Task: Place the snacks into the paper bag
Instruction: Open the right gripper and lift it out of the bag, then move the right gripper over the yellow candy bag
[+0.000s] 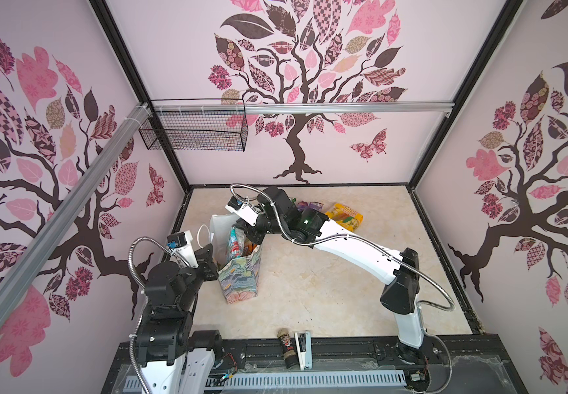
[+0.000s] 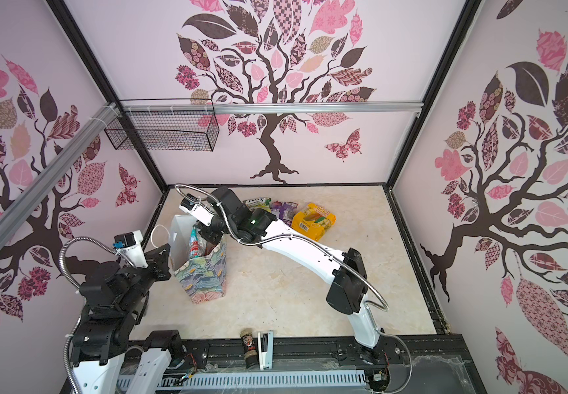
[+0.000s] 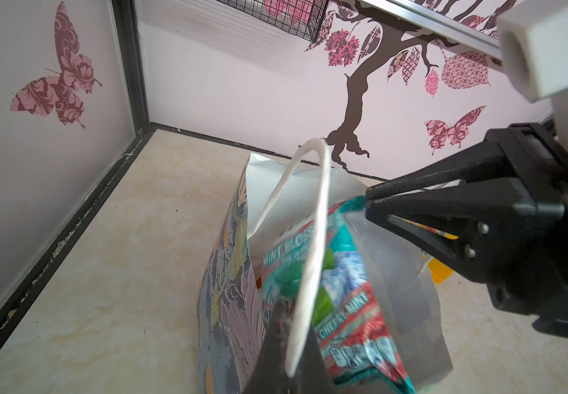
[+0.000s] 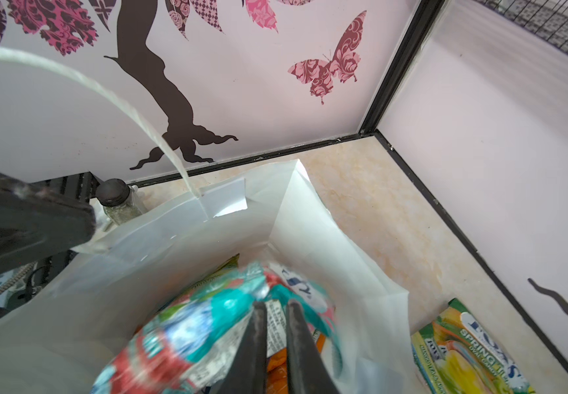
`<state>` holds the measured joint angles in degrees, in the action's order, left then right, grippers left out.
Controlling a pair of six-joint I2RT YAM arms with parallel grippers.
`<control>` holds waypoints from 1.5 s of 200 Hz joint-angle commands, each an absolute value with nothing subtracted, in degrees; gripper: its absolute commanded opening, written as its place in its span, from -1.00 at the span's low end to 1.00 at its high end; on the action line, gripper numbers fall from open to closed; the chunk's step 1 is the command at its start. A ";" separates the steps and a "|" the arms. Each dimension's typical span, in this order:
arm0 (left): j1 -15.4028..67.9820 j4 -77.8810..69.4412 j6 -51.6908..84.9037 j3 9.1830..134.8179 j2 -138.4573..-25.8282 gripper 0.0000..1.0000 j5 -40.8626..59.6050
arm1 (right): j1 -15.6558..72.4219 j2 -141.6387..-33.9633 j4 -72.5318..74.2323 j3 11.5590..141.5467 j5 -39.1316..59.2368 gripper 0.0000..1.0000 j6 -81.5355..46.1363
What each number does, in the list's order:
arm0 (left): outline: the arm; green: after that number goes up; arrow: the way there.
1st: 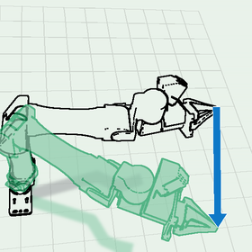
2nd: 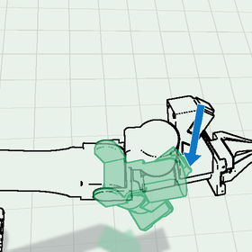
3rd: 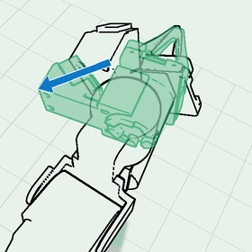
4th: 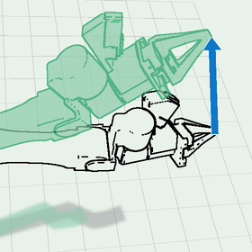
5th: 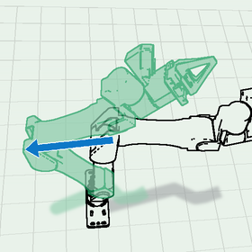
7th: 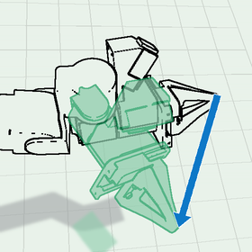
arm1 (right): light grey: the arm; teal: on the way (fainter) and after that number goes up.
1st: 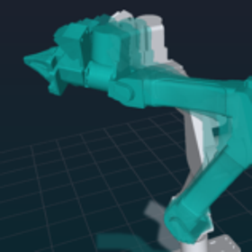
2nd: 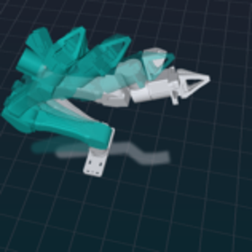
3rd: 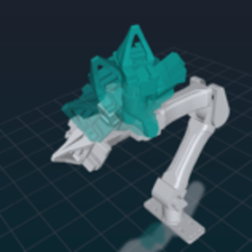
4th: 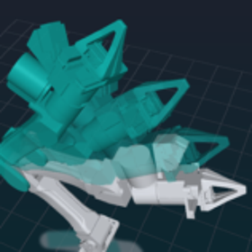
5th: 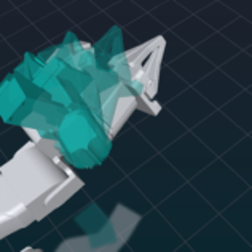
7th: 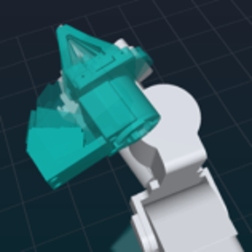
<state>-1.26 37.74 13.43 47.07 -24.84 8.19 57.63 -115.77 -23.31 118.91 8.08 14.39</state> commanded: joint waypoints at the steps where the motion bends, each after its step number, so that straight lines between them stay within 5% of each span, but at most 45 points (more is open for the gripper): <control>1: -1.51 35.37 12.92 46.41 -24.97 -1.00 8.79 | 57.51 -115.60 -22.02 121.12 6.65 -0.63 14.85; 32: -1.51 35.47 12.84 46.54 -25.10 -1.00 8.69 | 57.49 -114.62 -22.34 121.28 6.10 -0.49 14.77; 129: -1.59 35.76 13.32 46.58 -25.37 -1.00 7.87 | 57.96 -109.55 -22.13 118.57 7.32 -0.48 13.22; 243: -1.59 37.06 14.50 46.08 -25.55 -1.00 6.29 | 58.01 -82.16 -6.58 88.27 0.51 -0.29 4.70; 300: -1.58 36.83 15.07 45.88 -26.09 -1.00 7.32 | 57.21 -71.25 -2.20 72.39 -7.01 0.99 0.01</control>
